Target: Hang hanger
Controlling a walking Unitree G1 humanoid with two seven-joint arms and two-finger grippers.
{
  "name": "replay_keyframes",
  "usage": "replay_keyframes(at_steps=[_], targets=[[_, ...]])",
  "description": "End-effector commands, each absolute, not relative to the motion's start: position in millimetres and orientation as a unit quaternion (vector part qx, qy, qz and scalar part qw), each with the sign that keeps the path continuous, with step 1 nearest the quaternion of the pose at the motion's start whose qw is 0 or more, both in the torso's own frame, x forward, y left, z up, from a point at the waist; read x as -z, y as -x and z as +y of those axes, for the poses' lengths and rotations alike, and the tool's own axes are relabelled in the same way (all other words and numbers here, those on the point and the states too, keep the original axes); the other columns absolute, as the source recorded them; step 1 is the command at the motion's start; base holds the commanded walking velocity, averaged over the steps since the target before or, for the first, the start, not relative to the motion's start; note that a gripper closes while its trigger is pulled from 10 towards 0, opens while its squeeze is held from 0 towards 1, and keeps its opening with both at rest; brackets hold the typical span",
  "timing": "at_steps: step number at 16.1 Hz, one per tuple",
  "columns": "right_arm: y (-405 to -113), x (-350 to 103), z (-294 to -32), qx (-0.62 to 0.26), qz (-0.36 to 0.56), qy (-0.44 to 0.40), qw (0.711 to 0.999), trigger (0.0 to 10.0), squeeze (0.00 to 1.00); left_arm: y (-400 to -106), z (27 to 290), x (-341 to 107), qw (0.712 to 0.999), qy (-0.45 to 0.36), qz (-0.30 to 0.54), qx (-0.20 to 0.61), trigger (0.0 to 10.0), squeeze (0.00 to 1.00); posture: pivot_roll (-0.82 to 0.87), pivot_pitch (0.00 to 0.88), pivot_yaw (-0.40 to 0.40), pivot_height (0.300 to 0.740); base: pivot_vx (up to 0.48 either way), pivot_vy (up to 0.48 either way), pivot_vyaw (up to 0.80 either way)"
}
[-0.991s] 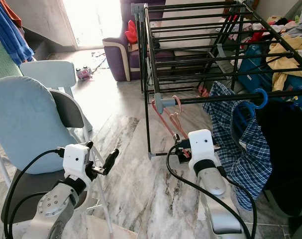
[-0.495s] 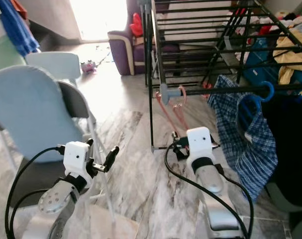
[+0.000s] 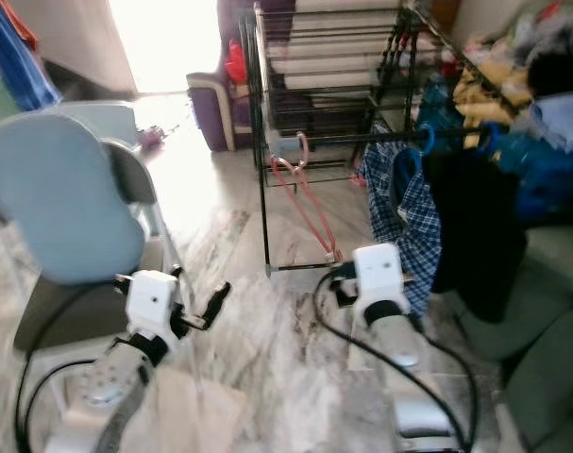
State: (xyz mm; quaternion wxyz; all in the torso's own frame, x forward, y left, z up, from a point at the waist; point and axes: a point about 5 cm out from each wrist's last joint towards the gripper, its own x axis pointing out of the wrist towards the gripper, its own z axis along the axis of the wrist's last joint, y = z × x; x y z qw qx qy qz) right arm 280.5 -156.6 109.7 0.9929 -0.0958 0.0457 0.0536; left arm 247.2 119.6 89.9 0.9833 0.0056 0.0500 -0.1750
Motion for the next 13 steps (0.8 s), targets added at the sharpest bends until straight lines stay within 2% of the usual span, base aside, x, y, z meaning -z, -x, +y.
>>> replay_keyframes(at_steps=[1, 4, 11, 13], targets=[[-283.5, -111.7, -156.5, -0.052, 0.043, 0.093, 0.993, 10.0, 0.0, -246.8, 119.2, -89.1, 0.983, -0.007, 0.052, 0.174, 10.0, 0.0, -0.12, 0.0, 0.048, 0.736, -0.349, 0.0, 0.0], [-284.2, -111.7, -155.8, -0.053, 0.043, 0.091, 0.994, 10.0, 0.0, -247.5, 118.4, -89.2, 0.983, -0.009, 0.051, 0.175, 10.0, 0.0, -0.12, 0.0, 0.047, 0.736, -0.34, 0.0, 0.0], [-285.6, -110.7, -153.6, -0.056, 0.045, 0.092, 0.993, 10.0, 0.0, -249.0, 116.3, -89.3, 0.983, -0.009, 0.051, 0.179, 10.0, 0.0, -0.12, 0.0, 0.046, 0.736, -0.302, -0.286, 0.0], [-286.0, -110.6, -152.8, -0.057, 0.045, 0.091, 0.993, 10.0, 0.0, -249.5, 115.6, -89.3, 0.982, -0.009, 0.051, 0.182, 10.0, 0.0, -0.12, 0.0, 0.047, 0.736, 0.0, -0.394, 0.0]])
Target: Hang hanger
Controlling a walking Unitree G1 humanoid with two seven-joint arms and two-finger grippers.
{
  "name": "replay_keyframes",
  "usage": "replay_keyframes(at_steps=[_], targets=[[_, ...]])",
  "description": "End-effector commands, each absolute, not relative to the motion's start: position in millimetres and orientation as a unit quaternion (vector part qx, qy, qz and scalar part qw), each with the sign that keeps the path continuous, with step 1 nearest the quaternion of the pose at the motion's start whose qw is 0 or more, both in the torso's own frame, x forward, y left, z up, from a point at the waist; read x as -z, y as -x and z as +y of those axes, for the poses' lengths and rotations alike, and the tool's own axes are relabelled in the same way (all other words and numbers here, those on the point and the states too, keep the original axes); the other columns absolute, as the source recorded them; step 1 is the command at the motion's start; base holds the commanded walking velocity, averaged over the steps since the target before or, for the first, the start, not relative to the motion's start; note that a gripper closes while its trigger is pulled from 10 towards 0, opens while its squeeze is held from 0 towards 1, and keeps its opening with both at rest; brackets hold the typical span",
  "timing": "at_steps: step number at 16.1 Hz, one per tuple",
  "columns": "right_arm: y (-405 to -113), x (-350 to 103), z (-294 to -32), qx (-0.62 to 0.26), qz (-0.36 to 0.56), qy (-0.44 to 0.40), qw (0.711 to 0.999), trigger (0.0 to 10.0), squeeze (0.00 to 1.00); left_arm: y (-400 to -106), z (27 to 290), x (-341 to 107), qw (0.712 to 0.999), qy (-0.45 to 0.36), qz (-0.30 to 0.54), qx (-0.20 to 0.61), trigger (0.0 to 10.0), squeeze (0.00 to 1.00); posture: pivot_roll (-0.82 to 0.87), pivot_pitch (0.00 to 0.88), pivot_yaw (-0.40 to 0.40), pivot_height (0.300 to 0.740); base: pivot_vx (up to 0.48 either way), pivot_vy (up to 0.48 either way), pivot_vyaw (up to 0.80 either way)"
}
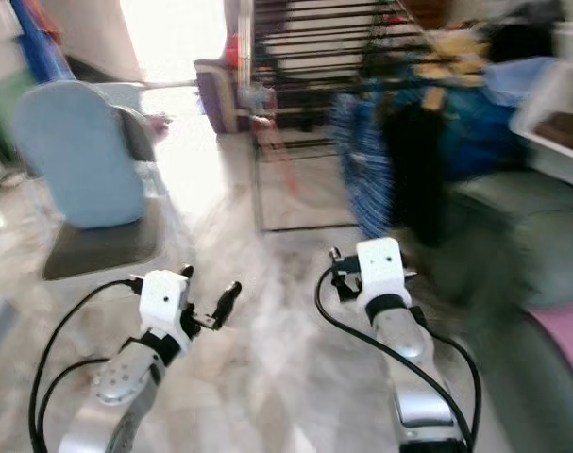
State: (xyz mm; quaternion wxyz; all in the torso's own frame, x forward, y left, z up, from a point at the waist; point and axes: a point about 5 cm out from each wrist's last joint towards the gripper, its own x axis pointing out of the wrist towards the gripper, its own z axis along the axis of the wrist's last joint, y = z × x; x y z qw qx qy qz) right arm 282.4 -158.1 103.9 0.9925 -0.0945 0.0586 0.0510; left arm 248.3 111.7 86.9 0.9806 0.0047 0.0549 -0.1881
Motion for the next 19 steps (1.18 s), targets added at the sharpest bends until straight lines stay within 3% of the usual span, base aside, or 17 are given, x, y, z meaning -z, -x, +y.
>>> replay_keyframes(at_steps=[1, 10, 16, 19], targets=[[-286.2, -110.6, -152.7, -0.057, 0.046, 0.091, 0.993, 10.0, 0.0, -249.9, 115.2, -89.3, 0.982, -0.01, 0.052, 0.183, 10.0, 0.0, -0.12, 0.0, 0.046, 0.736, 0.0, -0.386, 0.0], [-286.7, -109.7, -150.4, -0.063, 0.048, 0.089, 0.993, 10.0, 0.0, -250.9, 112.7, -89.5, 0.981, -0.011, 0.05, 0.187, 10.0, 0.0, -0.12, 0.0, 0.046, 0.736, 0.0, -0.386, 0.0], [-287.3, -111.1, -147.9, -0.074, 0.046, 0.086, 0.992, 10.0, 0.0, -255.0, 117.9, -90.2, 0.986, 0.005, 0.048, 0.158, 10.0, 0.0, -0.12, 0.0, 0.043, 0.736, 0.0, 0.0, 0.0], [-288.3, -112.5, -147.6, -0.078, 0.043, 0.087, 0.992, 10.0, 0.0, -258.5, 121.3, -90.9, 0.99, 0.005, 0.046, 0.134, 10.0, 0.0, -0.12, 0.0, 0.044, 0.736, 0.0, 0.0, 0.71]])
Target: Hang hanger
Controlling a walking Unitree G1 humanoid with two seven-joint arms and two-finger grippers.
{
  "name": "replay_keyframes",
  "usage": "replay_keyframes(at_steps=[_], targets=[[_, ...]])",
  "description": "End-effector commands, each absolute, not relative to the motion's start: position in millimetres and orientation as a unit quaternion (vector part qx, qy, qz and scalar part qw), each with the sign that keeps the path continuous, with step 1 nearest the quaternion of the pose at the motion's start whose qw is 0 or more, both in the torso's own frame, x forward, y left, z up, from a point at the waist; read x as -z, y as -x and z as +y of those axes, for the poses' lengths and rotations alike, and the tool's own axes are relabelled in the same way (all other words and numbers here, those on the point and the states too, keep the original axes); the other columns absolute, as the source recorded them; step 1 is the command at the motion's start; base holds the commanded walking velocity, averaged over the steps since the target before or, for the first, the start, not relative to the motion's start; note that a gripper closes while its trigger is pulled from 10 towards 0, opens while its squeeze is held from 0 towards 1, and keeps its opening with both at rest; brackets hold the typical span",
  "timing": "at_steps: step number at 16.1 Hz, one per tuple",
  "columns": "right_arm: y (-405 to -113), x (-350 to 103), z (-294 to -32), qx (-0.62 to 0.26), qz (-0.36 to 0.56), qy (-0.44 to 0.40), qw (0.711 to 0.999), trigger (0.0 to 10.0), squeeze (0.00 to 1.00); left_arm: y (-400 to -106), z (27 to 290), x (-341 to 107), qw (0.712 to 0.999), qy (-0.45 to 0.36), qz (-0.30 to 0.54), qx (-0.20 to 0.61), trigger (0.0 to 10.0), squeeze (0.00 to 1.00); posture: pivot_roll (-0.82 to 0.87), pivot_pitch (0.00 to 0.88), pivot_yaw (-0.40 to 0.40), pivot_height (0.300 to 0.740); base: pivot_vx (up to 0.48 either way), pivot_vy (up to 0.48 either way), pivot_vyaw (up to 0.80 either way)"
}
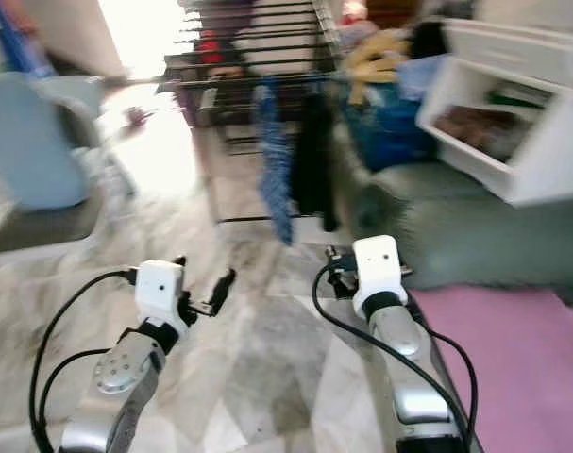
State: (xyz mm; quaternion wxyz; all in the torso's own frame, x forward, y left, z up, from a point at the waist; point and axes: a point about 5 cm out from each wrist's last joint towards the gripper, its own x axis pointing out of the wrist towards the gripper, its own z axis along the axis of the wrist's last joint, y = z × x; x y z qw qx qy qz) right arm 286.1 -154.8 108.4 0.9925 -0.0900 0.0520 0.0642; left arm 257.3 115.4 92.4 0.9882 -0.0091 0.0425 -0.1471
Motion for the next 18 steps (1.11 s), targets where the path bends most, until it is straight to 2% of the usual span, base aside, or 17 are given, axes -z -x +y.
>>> replay_keyframes(at_steps=[1, 9, 13, 18], targets=[[-288, -113, -147, -0.081, 0.043, 0.085, 0.992, 10.0, 0.0, -260, 124, -91, 0.991, 0.005, 0.046, 0.123, 10.0, 0.0, -0.13, 0.0, 0.045, 0.736, 0.0, 0.0, 0.8], [-287, -115, -140, -0.104, 0.04, 0.05, 0.993, 10.0, 0.0, -264, 143, -89, 0.997, -0.009, 0.053, 0.06, 10.0, 0.0, -0.12, 0.0, 0.049, 0.736, 0.0, 0.0, 0.8], [-292, -115, -140, -0.1, 0.04, 0.023, 0.994, 10.0, 0.0, -256, 166, -90, 0.998, -0.018, 0.046, 0.031, 10.0, 0.0, -0.08, 0.0, 0.055, 0.736, 0.0, 0.0, 0.8], [-300, -108, -134, -0.096, 0.043, 0.002, 0.995, 10.0, 0.0, -248, 173, -78, 0.998, -0.022, 0.065, 0.015, 10.0, 0.0, -0.06, 0.0, 0.071, 0.736, 0.0, 0.0, 0.8]])
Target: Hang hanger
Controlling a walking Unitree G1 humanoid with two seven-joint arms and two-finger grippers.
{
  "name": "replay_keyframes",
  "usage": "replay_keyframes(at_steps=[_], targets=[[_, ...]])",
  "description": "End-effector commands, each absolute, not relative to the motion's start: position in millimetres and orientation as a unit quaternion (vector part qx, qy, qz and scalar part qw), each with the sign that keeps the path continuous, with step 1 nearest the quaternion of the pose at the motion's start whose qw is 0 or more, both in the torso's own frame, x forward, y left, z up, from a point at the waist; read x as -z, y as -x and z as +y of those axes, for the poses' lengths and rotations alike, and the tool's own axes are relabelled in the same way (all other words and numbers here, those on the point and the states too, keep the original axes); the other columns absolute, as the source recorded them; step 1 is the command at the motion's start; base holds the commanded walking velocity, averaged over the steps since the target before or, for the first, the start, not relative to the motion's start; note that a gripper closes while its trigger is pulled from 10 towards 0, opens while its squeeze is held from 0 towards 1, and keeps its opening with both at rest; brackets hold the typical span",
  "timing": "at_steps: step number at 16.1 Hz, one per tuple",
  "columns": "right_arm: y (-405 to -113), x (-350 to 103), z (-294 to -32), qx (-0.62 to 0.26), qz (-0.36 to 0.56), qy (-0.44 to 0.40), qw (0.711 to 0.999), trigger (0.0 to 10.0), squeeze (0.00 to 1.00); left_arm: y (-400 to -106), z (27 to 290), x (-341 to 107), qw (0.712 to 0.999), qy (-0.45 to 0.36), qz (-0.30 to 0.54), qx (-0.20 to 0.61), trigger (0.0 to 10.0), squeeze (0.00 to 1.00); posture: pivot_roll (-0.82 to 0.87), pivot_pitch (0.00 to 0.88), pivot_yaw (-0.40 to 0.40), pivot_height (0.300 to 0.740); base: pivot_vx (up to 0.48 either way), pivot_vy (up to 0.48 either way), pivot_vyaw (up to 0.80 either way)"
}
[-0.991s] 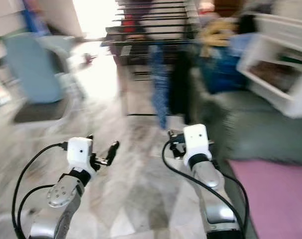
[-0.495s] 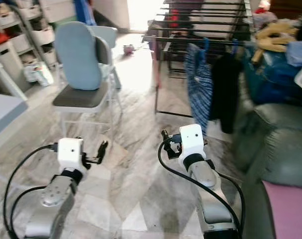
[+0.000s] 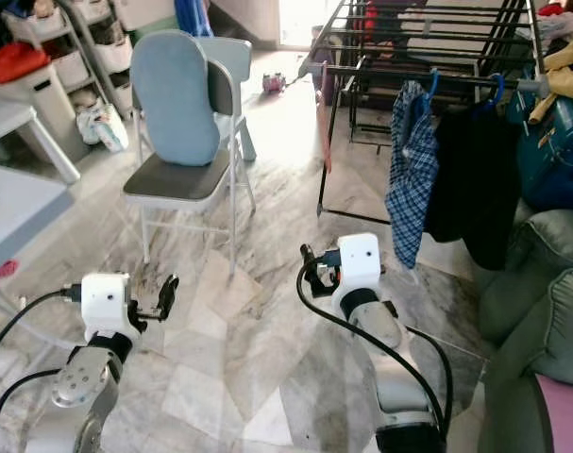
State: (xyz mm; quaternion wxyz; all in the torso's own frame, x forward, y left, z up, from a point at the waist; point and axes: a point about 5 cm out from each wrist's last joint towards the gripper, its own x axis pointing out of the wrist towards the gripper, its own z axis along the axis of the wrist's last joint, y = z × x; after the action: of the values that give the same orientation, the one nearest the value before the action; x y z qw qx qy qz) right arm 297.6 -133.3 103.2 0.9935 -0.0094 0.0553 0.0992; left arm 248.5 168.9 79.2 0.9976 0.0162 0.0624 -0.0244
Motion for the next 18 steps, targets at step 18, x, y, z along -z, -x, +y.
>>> replay_keyframes(at_steps=[18], targets=[[-313, -117, -133, -0.114, 0.021, 0.015, 0.993, 10.0, 0.0, -250, 171, -86, 0.999, -0.025, 0.04, 0.011, 10.0, 0.0, -0.06, 0.0, 0.031, 0.736, 0.0, 0.0, 0.67]])
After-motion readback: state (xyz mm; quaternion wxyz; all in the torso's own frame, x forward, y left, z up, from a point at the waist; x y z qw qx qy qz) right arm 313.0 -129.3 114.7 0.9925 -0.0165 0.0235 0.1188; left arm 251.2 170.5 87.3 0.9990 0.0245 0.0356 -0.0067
